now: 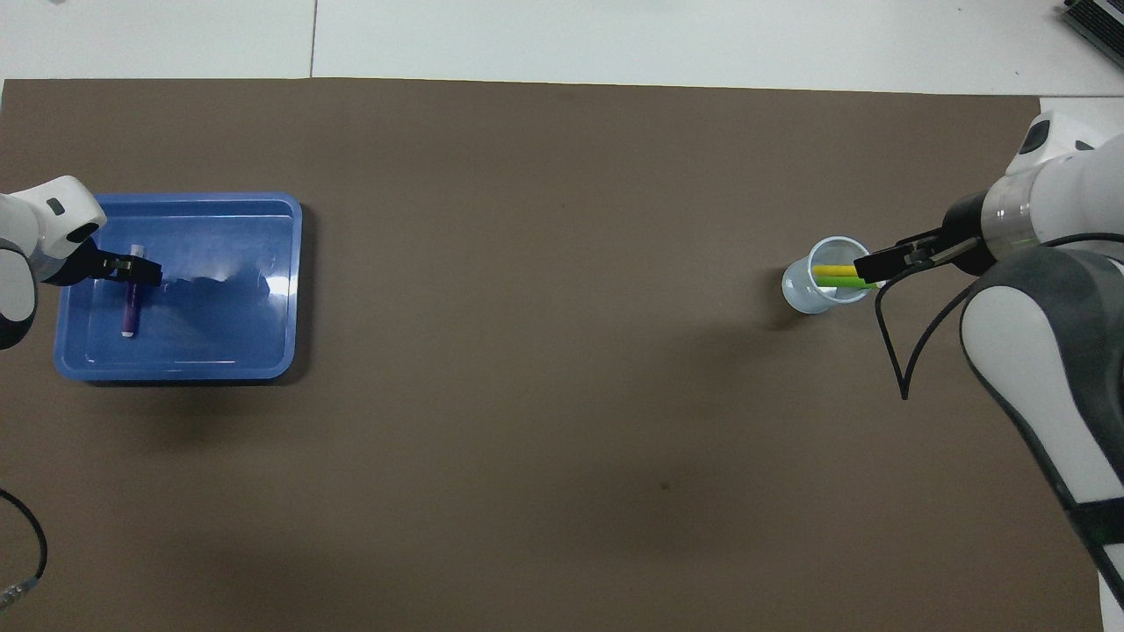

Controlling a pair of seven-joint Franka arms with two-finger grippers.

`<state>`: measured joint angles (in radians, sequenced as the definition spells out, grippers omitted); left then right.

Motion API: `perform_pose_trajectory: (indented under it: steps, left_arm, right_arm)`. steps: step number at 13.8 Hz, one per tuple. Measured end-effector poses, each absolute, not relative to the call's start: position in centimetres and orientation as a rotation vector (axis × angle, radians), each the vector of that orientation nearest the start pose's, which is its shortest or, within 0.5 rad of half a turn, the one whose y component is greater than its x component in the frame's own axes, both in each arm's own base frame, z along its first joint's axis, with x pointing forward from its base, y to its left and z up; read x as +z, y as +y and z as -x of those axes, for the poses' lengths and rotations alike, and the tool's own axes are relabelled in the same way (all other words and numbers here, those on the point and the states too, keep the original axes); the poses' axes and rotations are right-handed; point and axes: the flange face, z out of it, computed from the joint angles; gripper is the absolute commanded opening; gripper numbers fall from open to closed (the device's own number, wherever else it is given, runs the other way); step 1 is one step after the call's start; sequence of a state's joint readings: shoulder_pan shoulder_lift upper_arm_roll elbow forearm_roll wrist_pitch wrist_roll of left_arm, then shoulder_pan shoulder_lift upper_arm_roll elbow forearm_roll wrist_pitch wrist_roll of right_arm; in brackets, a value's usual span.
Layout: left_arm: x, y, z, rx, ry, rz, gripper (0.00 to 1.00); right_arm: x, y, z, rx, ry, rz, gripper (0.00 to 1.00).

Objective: Transfer and insert pens with both arms
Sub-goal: 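Release the green pen in the cup with the right gripper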

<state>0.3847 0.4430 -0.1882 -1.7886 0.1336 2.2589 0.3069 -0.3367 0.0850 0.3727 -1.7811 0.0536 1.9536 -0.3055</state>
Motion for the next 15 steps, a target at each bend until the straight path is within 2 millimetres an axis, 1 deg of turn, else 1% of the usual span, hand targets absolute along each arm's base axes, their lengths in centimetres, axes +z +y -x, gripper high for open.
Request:
perform_pose_trajectory:
  steps: [2,5,6,8,10,13,14,15]
  left_arm:
    - [30.8,14.1,-63.7,-0.033,0.270,3.100,0.90]
    - [30.4,14.0,-63.4,-0.017,0.270,3.104,0.88]
    - [30.3,14.0,-63.4,-0.015,0.270,3.104,0.88]
    - [30.2,14.0,-63.3,-0.013,0.270,3.105,0.81]
    - [30.2,14.0,-63.3,-0.012,0.270,3.105,0.80]
    - [30.2,14.0,-63.3,-0.012,0.269,3.105,0.78]
    - [30.2,14.0,-63.3,-0.012,0.269,3.105,0.75]
    - [30.2,14.1,-63.3,-0.012,0.268,3.105,0.70]
  right_arm:
    - [53.6,1.8,-59.4,-0.138,-0.491,3.030,1.00]
    - [57.8,1.2,-58.2,-0.157,-0.478,3.049,1.00]
    - [58.8,1.0,-57.7,-0.176,-0.471,3.057,1.00]
    - [59.5,1.5,-57.4,-0.193,-0.466,3.045,1.00]
    - [59.5,3.2,-57.3,-0.190,-0.381,3.002,1.00]
    - [59.5,7.8,-56.9,-0.165,-0.222,2.984,1.00]
    - [59.5,9.2,-56.7,-0.158,-0.202,2.983,1.00]
    - [59.5,10.1,-56.5,-0.153,-0.190,2.982,1.00]
